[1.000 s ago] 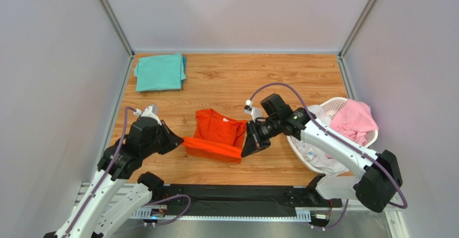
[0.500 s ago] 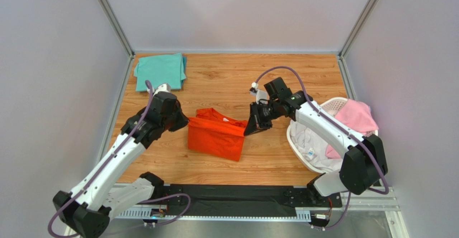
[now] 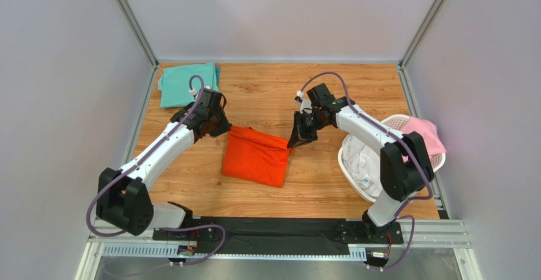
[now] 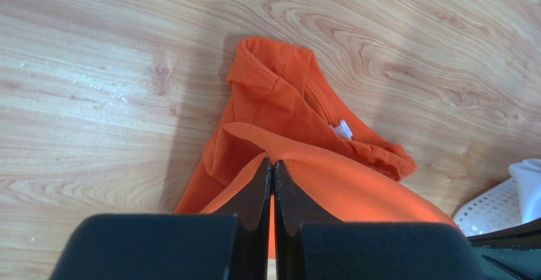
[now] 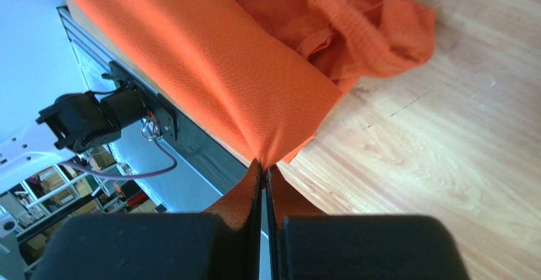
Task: Fold and stack the t-shirts
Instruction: Fold the tshirt
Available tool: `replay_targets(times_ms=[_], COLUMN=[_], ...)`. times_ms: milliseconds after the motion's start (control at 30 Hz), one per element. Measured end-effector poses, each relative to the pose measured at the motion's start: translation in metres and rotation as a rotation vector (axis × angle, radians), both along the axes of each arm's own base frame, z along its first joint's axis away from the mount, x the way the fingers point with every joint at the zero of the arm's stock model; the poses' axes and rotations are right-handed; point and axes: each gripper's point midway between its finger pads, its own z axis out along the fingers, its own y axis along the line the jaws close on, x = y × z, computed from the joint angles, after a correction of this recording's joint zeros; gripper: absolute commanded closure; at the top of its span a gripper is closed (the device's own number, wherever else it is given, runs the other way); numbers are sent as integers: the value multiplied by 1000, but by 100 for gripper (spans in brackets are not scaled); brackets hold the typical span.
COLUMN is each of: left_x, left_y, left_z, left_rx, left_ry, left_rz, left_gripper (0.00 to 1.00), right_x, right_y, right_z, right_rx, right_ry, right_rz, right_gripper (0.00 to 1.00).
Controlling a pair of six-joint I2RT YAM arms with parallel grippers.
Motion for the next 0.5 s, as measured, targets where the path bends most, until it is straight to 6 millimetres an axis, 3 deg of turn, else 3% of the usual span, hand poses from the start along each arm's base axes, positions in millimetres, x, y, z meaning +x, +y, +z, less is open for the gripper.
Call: replay_targets(times_ms=[233, 433, 467, 500], left_x=[27, 44, 47, 50], left_y=[-6, -12, -12, -11], left_z=[-24, -45, -48, -52], left_rx=[14, 26, 29, 35], left_ry=[60, 105, 111, 118], left_rz=[-2, -12, -11, -13], left_gripper=[99, 90, 74, 60], right_x=[26, 45, 49, 53], right_y=[-4, -9, -10, -11], right_z=[-25, -42, -44, -45], right_rx=[-32, -64, -71, -75], right_ry=[44, 68, 66, 64], right_rz=[-42, -82, -89, -97], right_gripper=[98, 83, 83, 77])
